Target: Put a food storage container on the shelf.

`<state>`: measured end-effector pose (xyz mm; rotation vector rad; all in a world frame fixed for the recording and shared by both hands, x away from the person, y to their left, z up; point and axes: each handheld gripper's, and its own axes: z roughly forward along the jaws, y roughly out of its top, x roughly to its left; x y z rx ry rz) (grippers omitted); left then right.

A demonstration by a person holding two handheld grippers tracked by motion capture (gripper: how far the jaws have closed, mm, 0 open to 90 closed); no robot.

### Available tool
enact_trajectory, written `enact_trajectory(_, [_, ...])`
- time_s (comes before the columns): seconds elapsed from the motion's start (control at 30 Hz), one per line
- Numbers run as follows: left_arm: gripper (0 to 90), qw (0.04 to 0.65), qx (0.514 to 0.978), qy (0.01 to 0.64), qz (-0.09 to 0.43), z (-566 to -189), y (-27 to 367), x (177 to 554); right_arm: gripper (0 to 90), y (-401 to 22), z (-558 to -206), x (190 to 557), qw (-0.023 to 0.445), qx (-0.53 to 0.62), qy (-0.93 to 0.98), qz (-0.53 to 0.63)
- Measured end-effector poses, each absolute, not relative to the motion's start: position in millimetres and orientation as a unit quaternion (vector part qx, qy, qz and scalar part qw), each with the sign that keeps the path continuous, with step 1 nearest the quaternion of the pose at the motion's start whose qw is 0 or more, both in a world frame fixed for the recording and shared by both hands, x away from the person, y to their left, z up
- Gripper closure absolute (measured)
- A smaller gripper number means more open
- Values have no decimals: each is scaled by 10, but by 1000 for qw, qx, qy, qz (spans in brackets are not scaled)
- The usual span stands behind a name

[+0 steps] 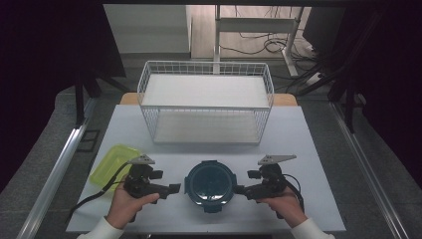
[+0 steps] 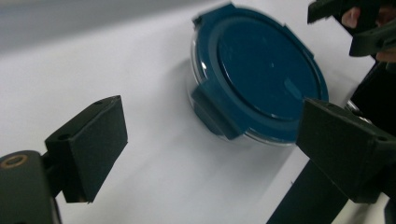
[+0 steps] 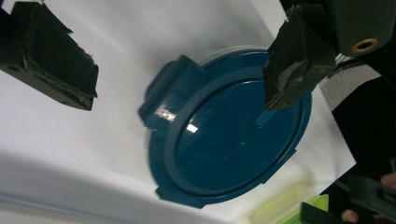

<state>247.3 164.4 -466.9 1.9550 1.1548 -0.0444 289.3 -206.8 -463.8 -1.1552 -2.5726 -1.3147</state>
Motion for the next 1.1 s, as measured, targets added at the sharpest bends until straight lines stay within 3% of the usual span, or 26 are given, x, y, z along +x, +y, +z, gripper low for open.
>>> enact_trajectory(0.5, [147, 437, 767, 467, -57, -4888, 1466, 2624, 84, -1911, -4771, 3029, 66, -385, -819, -420])
enact_trajectory(0.77, [150, 437, 760, 472, -92, -4989, 1403, 2710, 83, -1899, -4855, 3061, 80, -394, -818, -412])
enact_trajectory(1.1, [126, 430, 757, 476, -123, -5105, 1338, 2774, 79, -1847, -5004, 3130, 131, -427, -794, -413])
